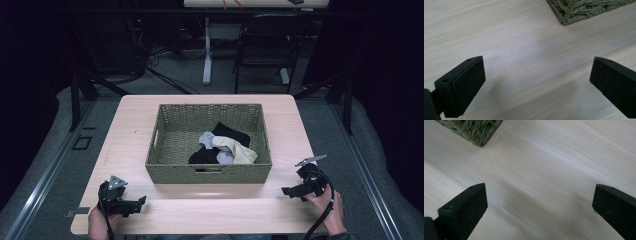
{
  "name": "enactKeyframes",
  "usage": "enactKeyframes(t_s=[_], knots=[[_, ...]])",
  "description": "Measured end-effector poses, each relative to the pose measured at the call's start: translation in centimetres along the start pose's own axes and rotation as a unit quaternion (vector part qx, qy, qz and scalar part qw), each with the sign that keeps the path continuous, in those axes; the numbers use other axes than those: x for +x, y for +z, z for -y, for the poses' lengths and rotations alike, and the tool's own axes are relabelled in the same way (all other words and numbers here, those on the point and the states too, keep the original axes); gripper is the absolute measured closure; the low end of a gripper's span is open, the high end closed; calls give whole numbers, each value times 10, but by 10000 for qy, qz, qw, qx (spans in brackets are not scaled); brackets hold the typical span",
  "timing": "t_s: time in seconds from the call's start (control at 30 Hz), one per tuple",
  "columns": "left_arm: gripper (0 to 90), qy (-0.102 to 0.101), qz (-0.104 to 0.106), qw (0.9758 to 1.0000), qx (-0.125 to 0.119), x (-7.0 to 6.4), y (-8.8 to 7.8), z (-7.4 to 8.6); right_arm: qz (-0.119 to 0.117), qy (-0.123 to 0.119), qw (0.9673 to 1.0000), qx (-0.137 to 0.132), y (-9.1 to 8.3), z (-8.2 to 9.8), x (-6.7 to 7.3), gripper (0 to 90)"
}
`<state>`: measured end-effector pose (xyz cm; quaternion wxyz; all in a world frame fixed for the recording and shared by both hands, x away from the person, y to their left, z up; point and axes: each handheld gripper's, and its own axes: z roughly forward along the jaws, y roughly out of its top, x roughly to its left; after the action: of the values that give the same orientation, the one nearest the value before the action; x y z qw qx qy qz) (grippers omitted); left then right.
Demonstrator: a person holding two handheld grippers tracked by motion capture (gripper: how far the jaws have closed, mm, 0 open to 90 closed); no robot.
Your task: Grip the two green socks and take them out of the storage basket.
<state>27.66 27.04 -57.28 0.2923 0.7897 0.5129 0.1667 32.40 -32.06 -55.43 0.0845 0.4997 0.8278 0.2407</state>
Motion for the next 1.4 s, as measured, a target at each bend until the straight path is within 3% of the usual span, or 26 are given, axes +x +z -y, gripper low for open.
enactKeyframes(t_s=[0.27,0.47,0.87,1.13,1.17,1.4], knots=[[0,20,10,10000,-17,0,0,-1,2,-41,9999,127,-2,0,0,0],[1,20,9,10000,-19,0,0,-1,-37,17,10000,7,-1,1,1,0],[1,35,-2,10000,-29,0,-1,0,19,-159,9998,121,-5,-5,2,0],[1,25,-8,10000,-14,0,-1,0,-46,-221,9996,160,-13,-14,-1,0],[1,-4,-14,10000,-41,0,0,1,-83,-291,9991,291,-17,-17,-2,0],[1,-5,-17,10000,-25,2,-1,1,-122,-377,9988,271,-32,-26,2,0]])
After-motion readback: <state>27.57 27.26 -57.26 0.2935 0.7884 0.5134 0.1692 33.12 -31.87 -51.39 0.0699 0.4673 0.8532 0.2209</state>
